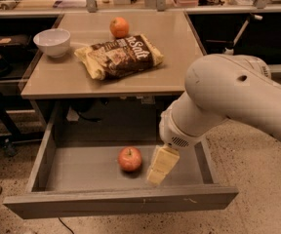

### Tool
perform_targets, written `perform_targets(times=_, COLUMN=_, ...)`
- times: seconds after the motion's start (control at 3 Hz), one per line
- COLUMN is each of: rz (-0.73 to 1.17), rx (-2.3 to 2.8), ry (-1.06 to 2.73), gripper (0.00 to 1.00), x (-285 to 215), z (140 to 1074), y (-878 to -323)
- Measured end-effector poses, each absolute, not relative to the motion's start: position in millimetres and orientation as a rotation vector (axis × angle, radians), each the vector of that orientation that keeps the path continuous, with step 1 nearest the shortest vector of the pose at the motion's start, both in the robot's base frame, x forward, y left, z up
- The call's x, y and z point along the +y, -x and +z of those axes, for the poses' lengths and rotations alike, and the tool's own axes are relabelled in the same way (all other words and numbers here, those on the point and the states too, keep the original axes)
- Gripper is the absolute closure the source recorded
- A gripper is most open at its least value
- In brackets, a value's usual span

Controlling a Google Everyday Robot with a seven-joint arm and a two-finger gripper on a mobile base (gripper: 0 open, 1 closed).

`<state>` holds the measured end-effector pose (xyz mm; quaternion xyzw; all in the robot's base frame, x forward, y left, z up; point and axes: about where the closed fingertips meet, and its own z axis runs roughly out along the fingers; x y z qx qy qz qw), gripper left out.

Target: Pick apple from top drawer and place on counter

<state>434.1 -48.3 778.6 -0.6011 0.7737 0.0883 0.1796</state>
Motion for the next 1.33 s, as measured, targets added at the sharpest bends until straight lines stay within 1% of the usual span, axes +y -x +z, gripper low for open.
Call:
perform_targets(times=0.33, rz=0.203, rx=2.152, ry=1.677, gripper=0.0, x=-41.4, z=775.6, y=-448.7)
perform_targets(times=0.67, rz=0.201, rx=2.095, ry=1.644, gripper=0.0, x=-18.8, z=762.6, y=-472.7)
perform_targets(times=1.33, rz=0.295, rx=2.056, ry=1.599, gripper=0.0, x=9.6, z=716.8, y=-504.6)
